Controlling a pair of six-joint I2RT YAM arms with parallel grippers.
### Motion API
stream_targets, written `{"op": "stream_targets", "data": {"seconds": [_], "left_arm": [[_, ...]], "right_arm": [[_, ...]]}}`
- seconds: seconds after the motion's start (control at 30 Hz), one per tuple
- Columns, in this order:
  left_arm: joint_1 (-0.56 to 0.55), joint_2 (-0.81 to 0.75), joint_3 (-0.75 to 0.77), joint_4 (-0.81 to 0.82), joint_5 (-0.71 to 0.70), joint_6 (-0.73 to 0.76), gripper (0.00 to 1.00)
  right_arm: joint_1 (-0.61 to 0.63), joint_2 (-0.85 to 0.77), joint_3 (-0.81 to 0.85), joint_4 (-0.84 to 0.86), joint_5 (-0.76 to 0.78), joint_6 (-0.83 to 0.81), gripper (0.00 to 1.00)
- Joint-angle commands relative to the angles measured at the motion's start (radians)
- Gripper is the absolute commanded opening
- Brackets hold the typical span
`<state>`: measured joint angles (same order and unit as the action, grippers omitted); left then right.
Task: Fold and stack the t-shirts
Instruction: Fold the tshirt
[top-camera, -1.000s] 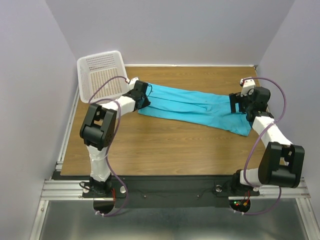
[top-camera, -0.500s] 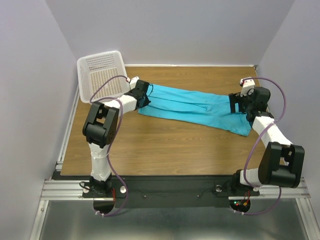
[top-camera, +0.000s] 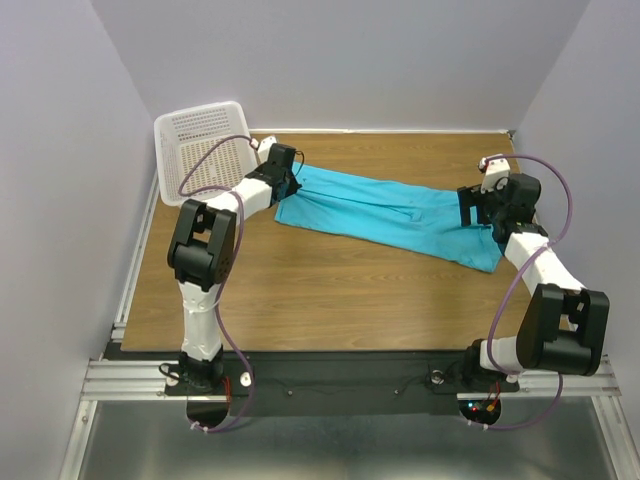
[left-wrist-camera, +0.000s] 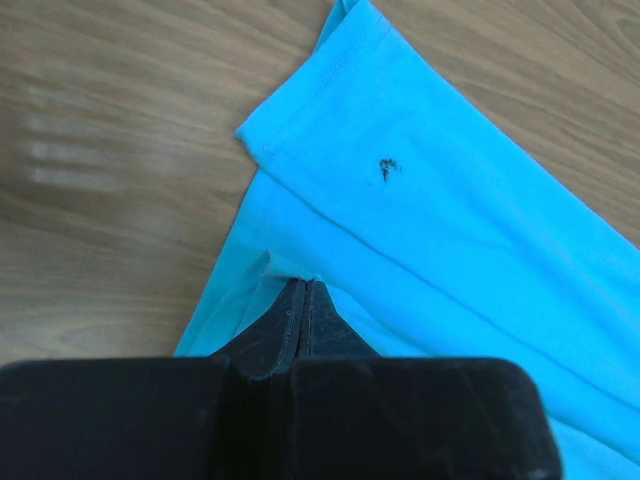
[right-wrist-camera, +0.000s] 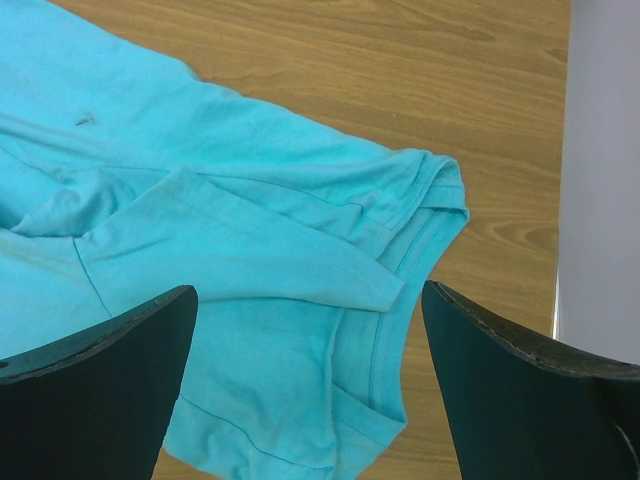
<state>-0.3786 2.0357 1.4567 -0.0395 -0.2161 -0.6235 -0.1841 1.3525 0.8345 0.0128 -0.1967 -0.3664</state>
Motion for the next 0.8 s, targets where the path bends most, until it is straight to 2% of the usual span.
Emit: {"op": "stream_targets", "data": {"seconds": [0.0, 0.13, 0.33, 0.47, 0.57, 0.67, 0.77], "left_arm": [[0.018, 0.032, 0.079, -0.014, 0.018, 0.024, 0.00], [0.024, 0.058, 0.114, -0.036, 0.046, 0.027, 0.00], [0.030, 0.046, 0.145, -0.057, 0.027, 0.067, 0.40], [0.027, 0.018, 0.200, -0.059, 0.040, 0.122, 0.52], [0.024, -0.028, 0.214, -0.014, 0.169, 0.236, 0.55], [0.015, -0.123, 0.140, 0.059, 0.259, 0.312, 0.58], [0.009, -0.274, -0.045, 0.123, 0.244, 0.358, 0.63]], "right_arm": [[-0.012, -0.024, -0.006, 0.024, -0.017, 0.001, 1.00], [-0.015, -0.027, -0.008, 0.024, -0.017, 0.001, 1.00], [-0.017, -0.029, -0.006, 0.023, -0.020, -0.003, 1.00], [-0.020, -0.039, -0.005, 0.021, -0.010, -0.005, 1.00], [-0.029, -0.053, -0.002, 0.001, -0.003, 0.027, 1.00], [-0.064, -0.032, 0.006, -0.049, 0.019, 0.069, 1.00], [-0.157, 0.028, 0.066, -0.193, -0.116, 0.063, 0.98]]}}
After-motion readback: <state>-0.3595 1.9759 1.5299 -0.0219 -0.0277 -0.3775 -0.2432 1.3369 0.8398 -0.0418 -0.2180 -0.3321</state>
